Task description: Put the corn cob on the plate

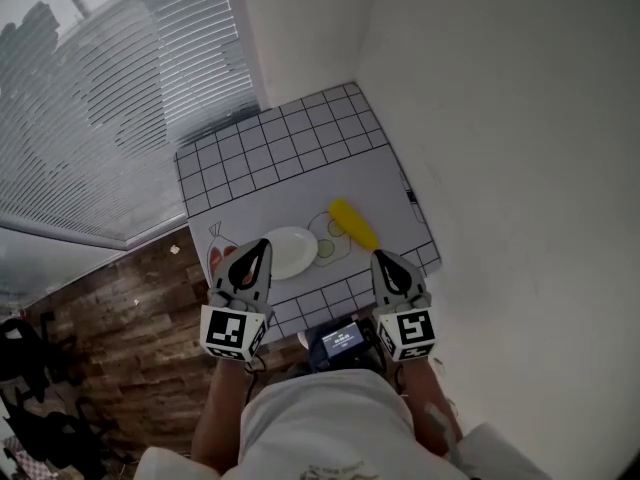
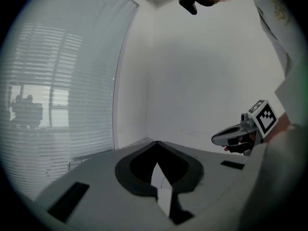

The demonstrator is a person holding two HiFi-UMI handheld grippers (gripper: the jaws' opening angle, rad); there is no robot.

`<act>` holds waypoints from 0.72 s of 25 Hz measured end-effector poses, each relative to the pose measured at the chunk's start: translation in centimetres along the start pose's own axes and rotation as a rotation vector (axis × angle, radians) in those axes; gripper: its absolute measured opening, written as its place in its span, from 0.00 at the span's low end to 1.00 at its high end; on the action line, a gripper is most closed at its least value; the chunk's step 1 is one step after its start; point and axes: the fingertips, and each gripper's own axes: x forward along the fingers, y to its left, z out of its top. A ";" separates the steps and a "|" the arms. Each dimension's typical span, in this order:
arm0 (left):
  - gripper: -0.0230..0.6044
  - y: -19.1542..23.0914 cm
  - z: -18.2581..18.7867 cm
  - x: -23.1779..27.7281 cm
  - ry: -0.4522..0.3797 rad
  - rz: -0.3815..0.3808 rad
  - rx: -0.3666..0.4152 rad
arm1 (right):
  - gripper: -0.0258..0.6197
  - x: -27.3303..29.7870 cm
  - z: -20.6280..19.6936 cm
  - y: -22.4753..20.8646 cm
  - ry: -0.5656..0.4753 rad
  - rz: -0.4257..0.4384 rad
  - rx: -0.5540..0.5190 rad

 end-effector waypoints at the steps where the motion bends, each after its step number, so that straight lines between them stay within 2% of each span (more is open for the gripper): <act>1: 0.05 -0.2 0.0 0.4 0.003 -0.009 0.004 | 0.05 0.1 -0.3 -0.2 0.007 -0.002 0.003; 14: 0.05 -2.3 -2.2 5.9 0.083 -0.139 0.065 | 0.05 1.9 -4.7 -2.2 0.115 -0.026 0.041; 18: 0.05 -2.7 -3.0 7.5 0.110 -0.189 0.124 | 0.05 2.9 -6.0 -2.7 0.148 -0.036 0.047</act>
